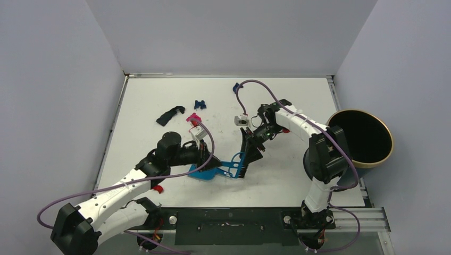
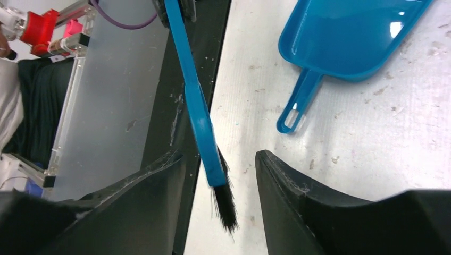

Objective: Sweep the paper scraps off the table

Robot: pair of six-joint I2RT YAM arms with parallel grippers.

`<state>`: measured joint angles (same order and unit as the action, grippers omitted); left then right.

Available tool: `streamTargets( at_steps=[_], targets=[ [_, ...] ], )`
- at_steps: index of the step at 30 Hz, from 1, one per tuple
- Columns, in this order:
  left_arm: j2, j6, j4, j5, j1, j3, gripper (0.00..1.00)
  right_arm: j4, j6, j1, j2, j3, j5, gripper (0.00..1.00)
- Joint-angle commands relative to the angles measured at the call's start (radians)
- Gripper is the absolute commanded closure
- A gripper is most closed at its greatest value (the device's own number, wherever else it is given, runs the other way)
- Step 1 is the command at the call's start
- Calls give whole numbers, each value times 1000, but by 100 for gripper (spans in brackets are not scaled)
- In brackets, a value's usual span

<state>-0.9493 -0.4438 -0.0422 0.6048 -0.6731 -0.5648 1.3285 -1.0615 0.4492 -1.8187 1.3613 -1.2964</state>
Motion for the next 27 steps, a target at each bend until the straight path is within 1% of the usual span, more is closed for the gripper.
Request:
streamTargets(
  at_steps=[1,4,5,6,9,12,15,17,20,24,27],
  targets=[
    [74,15,103,-100,0,-48,100,-214,202,-20,121,-20,29,47],
    [130,45,262,-214,0,-81,100,-449,426,-21,200,-90,159,41],
    [150,53,313,-255,0,-90,100,-526,488,-20,223,-114,233,39],
    [179,58,372,-324,1,-95,100,-607,541,-20,254,-133,285,38],
    [238,41,493,-533,4,-121,100,-762,662,-2,310,-194,474,32],
    [310,5,559,-768,7,-135,100,-854,676,70,345,-243,654,30],
    [402,-25,559,-979,10,-112,100,-907,666,204,337,-273,796,30],
    [450,-28,552,-1079,13,-87,100,-926,675,252,298,-277,818,30],
    [509,-45,556,-1180,18,-67,100,-951,693,303,223,-281,818,33],
    [556,-43,558,-1230,35,-59,100,-993,692,402,170,-294,843,34],
    [566,-54,572,-1266,47,-58,100,-1036,704,451,151,-318,873,32]
  ],
)
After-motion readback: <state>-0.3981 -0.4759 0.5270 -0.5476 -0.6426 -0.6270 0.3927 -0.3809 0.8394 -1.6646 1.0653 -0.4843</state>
